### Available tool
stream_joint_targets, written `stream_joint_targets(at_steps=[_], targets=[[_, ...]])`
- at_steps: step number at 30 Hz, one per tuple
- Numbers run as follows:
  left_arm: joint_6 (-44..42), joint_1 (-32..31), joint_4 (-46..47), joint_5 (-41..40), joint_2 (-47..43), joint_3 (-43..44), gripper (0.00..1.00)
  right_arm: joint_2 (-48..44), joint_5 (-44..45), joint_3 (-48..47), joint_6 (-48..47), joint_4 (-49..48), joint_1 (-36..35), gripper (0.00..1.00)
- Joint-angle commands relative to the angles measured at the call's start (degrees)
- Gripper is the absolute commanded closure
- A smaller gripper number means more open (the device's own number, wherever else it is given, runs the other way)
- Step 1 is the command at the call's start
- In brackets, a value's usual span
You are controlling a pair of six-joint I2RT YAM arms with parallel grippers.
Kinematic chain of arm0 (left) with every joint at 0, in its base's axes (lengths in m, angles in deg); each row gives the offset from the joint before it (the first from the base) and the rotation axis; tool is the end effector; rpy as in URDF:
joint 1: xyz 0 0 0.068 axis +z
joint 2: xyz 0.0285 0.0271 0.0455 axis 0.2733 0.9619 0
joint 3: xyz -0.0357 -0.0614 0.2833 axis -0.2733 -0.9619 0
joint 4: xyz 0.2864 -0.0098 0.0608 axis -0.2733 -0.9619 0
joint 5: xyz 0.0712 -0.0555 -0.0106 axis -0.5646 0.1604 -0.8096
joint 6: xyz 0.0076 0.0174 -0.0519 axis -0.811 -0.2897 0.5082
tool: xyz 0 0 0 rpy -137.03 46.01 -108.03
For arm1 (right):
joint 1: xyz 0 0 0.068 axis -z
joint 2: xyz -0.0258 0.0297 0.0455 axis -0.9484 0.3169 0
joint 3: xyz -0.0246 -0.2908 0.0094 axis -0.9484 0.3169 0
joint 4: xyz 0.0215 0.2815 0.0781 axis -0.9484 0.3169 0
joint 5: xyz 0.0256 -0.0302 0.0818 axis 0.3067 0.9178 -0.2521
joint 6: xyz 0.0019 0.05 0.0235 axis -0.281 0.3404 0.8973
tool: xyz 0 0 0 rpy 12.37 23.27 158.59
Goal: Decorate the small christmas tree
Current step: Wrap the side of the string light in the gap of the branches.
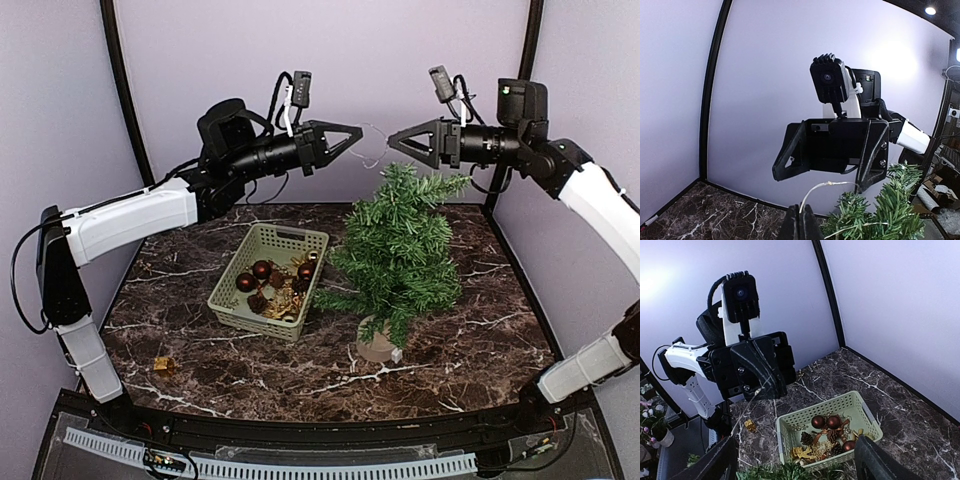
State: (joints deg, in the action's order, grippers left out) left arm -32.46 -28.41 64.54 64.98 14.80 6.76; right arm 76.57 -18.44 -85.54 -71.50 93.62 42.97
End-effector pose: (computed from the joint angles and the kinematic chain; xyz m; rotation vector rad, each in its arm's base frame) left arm 0.3125 -0.3348 0.4500 0.8270 1.1313 -1.3291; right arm 0.2719 0.1757 0.4948 -0.8157 1.6300 1.0945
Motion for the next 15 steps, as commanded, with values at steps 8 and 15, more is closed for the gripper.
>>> stream_joint_targets(at_steps=[8, 15], targets=[[0.80, -0.15, 1.66, -0.89, -1.67, 0.20, 1.00, -2.74, -6.96, 3.81, 3.46, -11.77, 1.83, 0.14], [1.05, -0.11, 2.20, -0.43, -1.61, 0.26, 1.00, -0.18, -4.90, 3.45, 1.37, -8.97, 1.76, 0.31]])
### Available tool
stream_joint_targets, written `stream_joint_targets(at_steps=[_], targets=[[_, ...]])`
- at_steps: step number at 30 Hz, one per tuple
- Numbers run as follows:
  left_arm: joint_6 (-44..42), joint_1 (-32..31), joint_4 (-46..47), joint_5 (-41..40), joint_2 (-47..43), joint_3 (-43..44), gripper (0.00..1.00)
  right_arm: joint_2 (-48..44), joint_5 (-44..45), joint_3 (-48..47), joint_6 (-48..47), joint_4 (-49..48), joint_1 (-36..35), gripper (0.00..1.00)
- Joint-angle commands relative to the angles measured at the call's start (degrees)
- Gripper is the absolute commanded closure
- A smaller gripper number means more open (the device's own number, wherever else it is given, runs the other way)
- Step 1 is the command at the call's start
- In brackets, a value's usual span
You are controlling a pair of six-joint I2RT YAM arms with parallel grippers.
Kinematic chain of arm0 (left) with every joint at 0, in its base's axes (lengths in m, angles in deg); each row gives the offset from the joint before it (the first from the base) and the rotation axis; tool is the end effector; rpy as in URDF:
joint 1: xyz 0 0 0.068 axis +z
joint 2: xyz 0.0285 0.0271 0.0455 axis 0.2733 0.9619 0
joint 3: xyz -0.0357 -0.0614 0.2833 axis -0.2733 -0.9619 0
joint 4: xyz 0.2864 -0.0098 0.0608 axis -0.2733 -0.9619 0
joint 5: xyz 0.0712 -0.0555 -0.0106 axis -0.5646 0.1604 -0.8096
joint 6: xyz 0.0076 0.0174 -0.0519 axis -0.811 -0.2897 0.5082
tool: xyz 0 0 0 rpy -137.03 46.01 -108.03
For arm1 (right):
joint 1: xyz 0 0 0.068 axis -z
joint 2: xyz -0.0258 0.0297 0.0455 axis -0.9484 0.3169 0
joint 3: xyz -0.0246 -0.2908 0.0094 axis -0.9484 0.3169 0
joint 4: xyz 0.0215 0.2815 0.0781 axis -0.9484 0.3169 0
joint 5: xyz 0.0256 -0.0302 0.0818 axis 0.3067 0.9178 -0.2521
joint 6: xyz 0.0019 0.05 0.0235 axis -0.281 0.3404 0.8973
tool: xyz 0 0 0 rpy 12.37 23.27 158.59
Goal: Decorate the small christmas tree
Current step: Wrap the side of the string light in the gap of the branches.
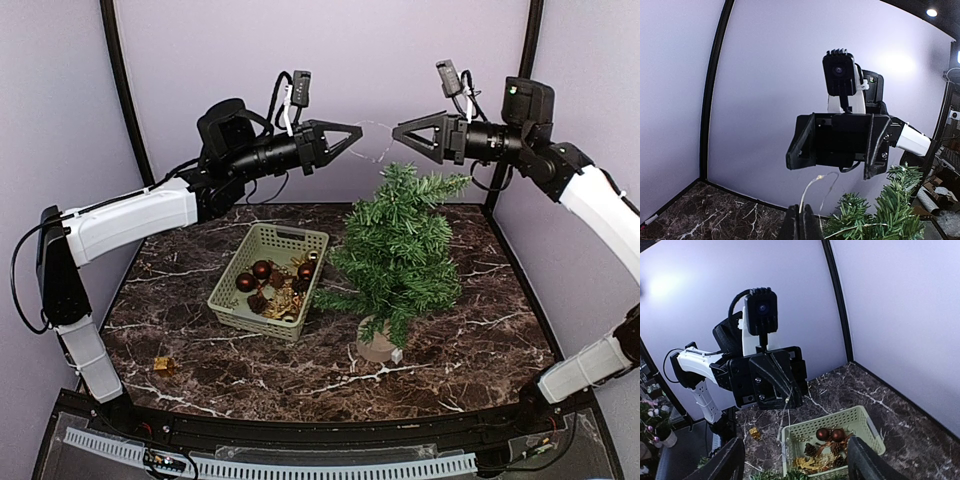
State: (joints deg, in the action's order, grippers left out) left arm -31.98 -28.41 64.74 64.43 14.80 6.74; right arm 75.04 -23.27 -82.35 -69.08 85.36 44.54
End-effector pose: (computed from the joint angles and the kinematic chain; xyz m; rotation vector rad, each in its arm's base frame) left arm 0.3128 -0.3346 0.4503 0.8137 1.1350 -1.3309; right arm 0.2711 0.1680 0.4975 -0.8380 1.5175 1.1522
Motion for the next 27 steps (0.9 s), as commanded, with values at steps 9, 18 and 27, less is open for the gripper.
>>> stream_joint_targets(at_steps=[9, 18, 27], targets=[[0.91, -0.17, 1.64, 0.18, -0.91, 0.33, 1.00, 1.91, -2.35, 1.13, -2.54, -0.82, -1.34, 0.57], [1.29, -0.18, 1.61, 0.29, -0.62, 0.25, 1.00, 2.34, -5.51, 3.52, 0.55, -7.26, -2.79, 0.82], [1.11, -0.13, 1.43, -0.09, -1.55, -2.22, 0.98, -1.68, 0.31, 7.12, 3.37, -12.79, -2.82, 1.00]])
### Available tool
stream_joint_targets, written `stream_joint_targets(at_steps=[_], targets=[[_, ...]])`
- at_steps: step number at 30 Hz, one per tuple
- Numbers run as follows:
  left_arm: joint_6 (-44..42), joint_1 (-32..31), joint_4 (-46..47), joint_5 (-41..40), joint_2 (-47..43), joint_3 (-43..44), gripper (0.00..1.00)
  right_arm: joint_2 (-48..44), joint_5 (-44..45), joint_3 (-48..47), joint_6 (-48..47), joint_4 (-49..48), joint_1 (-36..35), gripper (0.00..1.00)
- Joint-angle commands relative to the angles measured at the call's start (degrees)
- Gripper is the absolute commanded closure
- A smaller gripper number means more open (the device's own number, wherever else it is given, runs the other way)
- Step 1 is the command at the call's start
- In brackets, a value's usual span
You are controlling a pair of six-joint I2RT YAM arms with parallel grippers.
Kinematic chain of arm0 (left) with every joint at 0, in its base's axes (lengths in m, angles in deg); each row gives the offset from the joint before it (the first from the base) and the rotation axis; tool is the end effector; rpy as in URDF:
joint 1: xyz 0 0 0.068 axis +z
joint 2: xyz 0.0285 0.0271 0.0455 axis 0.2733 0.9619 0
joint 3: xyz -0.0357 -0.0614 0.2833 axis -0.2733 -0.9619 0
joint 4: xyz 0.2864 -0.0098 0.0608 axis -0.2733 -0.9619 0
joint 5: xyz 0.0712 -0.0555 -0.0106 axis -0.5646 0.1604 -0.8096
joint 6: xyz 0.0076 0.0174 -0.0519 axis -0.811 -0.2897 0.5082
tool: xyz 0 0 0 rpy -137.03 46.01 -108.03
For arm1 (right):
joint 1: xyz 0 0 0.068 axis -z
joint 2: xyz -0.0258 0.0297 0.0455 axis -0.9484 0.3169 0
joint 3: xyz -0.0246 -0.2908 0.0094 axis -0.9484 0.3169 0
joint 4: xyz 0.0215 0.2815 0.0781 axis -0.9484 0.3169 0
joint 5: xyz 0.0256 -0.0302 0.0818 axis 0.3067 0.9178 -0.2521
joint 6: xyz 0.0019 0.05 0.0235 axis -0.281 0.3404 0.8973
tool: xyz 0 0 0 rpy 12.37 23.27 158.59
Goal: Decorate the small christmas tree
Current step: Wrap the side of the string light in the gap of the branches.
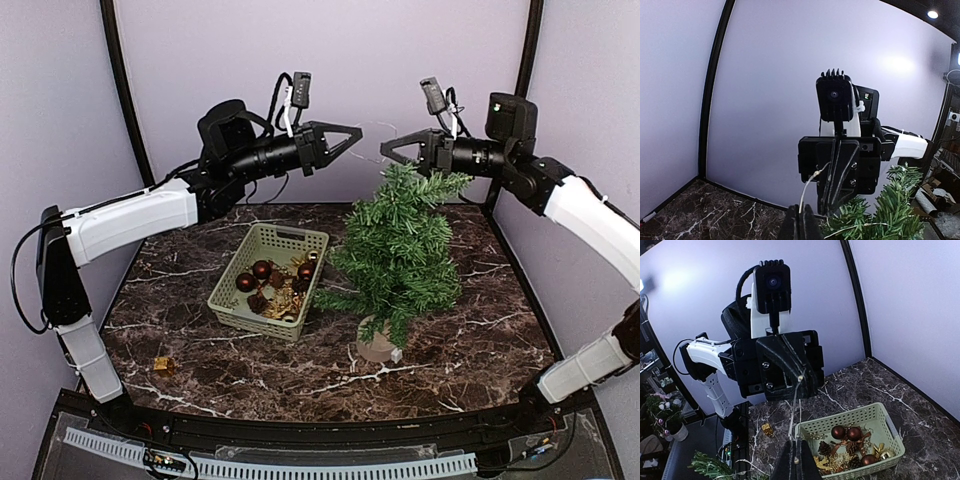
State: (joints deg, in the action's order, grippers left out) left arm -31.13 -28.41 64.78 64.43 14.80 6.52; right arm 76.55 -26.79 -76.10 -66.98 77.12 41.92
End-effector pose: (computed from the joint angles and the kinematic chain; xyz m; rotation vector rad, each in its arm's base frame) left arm 0.3129 -0.3347 0.4489 0.8069 1.1464 -1.3433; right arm 0.2784 0.1907 0.4637 -0.9036 1.5010 1.2570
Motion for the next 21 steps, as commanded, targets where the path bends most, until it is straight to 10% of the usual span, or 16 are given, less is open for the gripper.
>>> stream_joint_targets(at_steps=[1, 4, 8, 21], targets=[[-0.03, -0.16, 1.21, -0.20, -2.15, -2.35, 0.87, -3.56, 5.64, 0.33, 0.66, -2.76, -0.11, 1.00], [-1.15, -0.13, -0.27, -2.31, -4.46, -5.30, 0.47, -4.54, 11.15, -1.99, -2.03, 3.36, -0.19, 1.00], [-3.60, -0.19, -3.21, -9.45, -11.37, -13.24, 0.26, -5.74, 16.63, -4.28, -4.62, 11.29, -0.19, 1.00], [5.02, -10.57, -7.36, -17.19, -26.40, -33.24, 0.27, -7.39, 22.28, -2.21, -4.73, 15.00, -0.19, 1.00]])
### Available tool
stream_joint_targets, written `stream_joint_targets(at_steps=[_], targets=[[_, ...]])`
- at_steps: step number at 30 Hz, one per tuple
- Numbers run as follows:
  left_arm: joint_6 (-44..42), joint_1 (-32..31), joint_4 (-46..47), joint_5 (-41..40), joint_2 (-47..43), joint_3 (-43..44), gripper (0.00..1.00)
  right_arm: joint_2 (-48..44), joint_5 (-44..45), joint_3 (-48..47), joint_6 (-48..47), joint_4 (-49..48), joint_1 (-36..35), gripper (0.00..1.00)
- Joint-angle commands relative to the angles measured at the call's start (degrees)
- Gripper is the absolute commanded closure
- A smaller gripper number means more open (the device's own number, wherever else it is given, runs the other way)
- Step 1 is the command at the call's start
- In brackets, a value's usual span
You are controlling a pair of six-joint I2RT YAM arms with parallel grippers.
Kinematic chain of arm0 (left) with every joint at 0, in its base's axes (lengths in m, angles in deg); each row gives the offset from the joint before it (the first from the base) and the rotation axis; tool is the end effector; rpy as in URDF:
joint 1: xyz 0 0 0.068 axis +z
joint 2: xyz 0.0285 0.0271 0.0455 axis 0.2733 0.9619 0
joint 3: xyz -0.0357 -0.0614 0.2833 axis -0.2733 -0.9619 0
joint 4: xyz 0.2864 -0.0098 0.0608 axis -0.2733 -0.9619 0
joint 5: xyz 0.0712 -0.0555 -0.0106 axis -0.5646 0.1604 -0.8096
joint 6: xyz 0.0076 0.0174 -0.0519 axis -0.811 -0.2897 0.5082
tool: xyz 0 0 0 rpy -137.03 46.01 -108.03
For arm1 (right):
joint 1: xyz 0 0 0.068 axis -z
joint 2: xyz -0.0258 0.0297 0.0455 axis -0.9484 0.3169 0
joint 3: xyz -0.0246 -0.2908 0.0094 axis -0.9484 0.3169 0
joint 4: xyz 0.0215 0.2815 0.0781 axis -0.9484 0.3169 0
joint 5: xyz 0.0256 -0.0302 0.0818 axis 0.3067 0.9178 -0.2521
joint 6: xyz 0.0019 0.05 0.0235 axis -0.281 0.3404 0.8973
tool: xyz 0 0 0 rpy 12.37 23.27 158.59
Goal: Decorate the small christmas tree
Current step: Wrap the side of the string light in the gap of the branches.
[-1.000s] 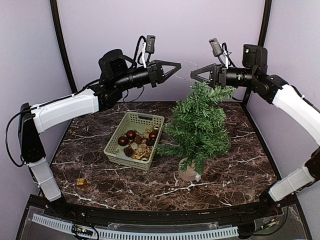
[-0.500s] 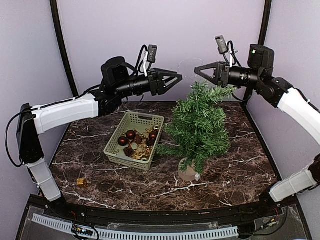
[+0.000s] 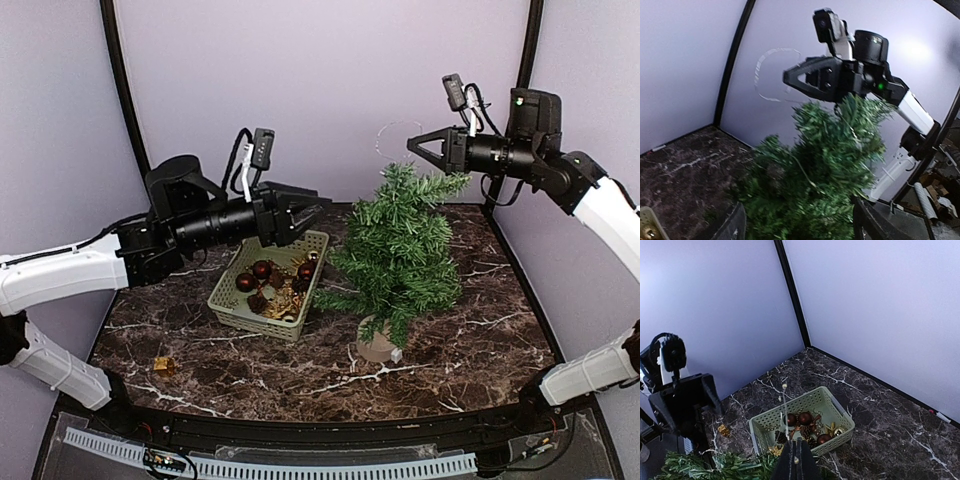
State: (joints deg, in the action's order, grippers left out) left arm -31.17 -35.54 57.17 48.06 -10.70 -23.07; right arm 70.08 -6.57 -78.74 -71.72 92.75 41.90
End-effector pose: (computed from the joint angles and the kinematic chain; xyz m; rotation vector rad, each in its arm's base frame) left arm 0.2050 -0.2756 0.4053 0.6600 1.4057 -1.2613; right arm 0.2492 0.1624 0.4855 -0.6779 1.6632 0.9302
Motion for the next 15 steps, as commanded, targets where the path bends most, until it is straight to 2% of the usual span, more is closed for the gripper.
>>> stream_joint_targets(at_steps=[1, 6, 9, 15], targets=[[6.92, -4.11, 1.02, -0.68, -0.76, -4.02, 0.29, -0.97, 2.06, 0.50, 0.15, -0.74, -0.17, 1.00], [9.96, -8.18, 4.09, -0.51, 1.33, -4.89, 0.37, -1.61, 2.28, 0.93, 0.38, -1.00, -0.14, 1.00], [10.90, -8.82, 5.30, -0.48, 3.30, -4.69, 0.39, -1.94, 2.19, 1.36, 0.52, -1.23, -0.16, 1.00], [10.08, -9.60, 6.70, 0.34, 7.76, -0.99, 0.49, -2.69, 2.44, 1.88, 0.48, -1.13, -0.14, 1.00]])
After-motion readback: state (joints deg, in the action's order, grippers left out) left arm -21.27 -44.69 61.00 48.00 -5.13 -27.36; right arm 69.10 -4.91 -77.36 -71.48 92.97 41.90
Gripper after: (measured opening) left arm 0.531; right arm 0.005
